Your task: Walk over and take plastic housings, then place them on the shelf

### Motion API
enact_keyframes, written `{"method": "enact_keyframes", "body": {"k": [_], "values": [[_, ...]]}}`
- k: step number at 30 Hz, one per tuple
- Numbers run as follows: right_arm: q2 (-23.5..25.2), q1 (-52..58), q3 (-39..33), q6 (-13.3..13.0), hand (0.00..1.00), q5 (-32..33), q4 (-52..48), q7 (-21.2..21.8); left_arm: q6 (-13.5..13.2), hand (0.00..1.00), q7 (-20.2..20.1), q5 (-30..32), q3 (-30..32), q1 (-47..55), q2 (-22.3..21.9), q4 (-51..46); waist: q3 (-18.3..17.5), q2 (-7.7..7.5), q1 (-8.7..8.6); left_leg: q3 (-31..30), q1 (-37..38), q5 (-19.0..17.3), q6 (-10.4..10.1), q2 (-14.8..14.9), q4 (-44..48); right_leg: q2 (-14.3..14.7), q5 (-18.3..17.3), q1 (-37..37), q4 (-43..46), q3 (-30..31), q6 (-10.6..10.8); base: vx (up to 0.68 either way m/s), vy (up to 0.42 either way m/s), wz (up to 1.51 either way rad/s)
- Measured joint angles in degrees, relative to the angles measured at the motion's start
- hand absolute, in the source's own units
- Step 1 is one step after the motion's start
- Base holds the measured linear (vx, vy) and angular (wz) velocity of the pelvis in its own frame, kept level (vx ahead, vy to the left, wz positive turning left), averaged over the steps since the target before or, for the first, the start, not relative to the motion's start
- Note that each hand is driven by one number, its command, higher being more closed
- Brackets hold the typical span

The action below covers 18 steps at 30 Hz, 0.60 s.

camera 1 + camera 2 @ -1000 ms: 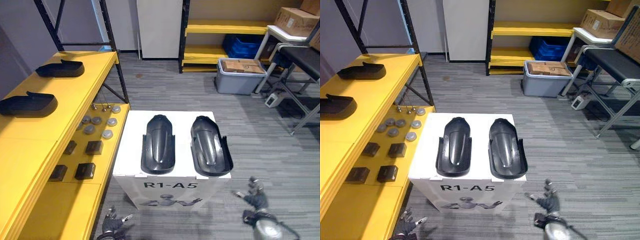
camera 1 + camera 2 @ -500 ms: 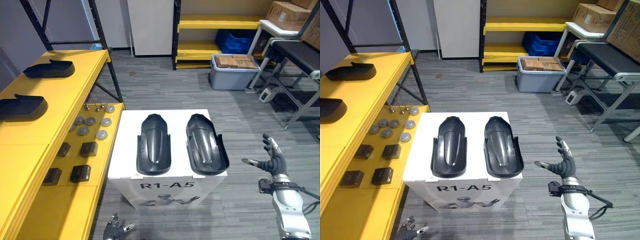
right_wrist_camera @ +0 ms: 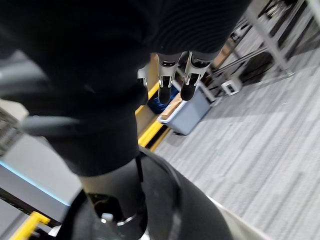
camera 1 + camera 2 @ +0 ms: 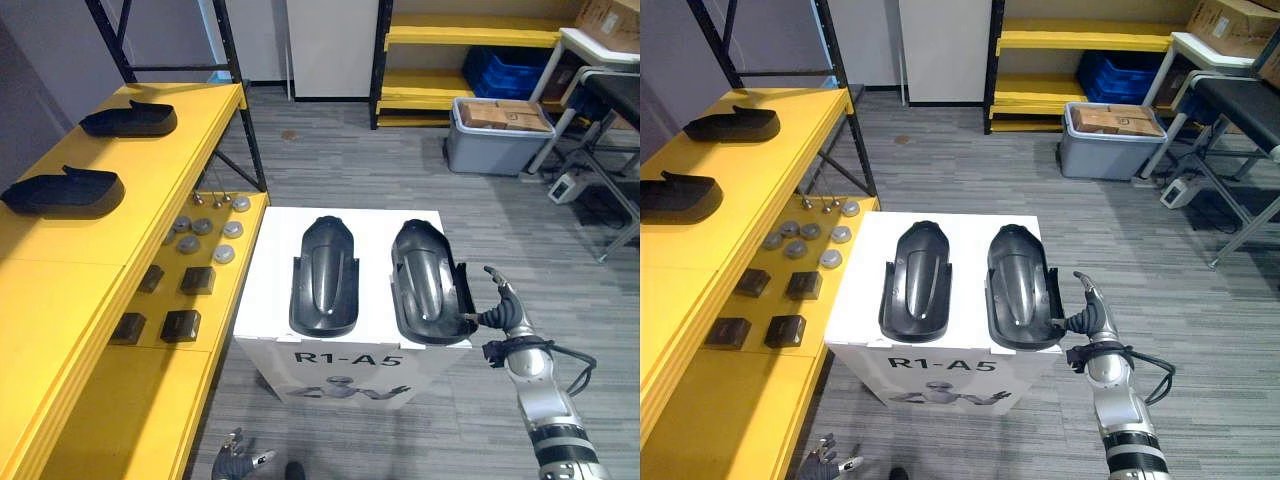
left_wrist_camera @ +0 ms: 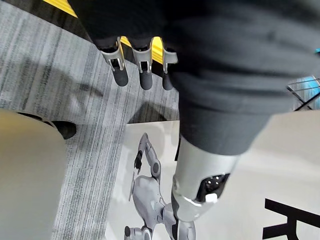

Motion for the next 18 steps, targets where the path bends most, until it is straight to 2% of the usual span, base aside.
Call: {"method": "enact_keyframes", "body": {"k": [4, 5, 18], "values": [[3.02, -2.88, -0.25, 2.37, 0.0, -2.75, 3.84, -2.05, 0.0, 0.0, 0.43, -0.07, 0.0, -0.1, -0.22, -0.08, 0.62, 0.41, 0.11, -0.09, -0.02, 0.0, 0.0, -0.02, -0.01, 0.01, 0.15, 0.03, -0.07, 0.04, -0.08, 0.0, 0.0, 0.0], [3.71, -4.02, -0.37, 3.03, 1.0, -2.75, 4.1, -2.77, 0.01, 0.0, 0.82, -0.07, 0.0, -0.14, -0.21, -0.11, 1.06, 0.53, -0.03, -0.08, -0.02, 0.0, 0.0, -0.02, -0.02, 0.01, 0.24, 0.03, -0.07, 0.07, -0.14, 0.0, 0.0, 0.0], [4.79, -6.57, -3.57, 3.77, 1.0, -1.14, 8.76, -2.04, 0.04, 0.0, 0.94, -0.11, 0.02, -0.45, -0.22, -0.28, 1.98, 0.51, -0.11, 0.06, 0.08, -0.03, -0.04, 0.02, -0.2, 0.06, 0.39, 0.6, -0.9, 0.03, -0.18, 0.0, 0.001, 0.0]]}}
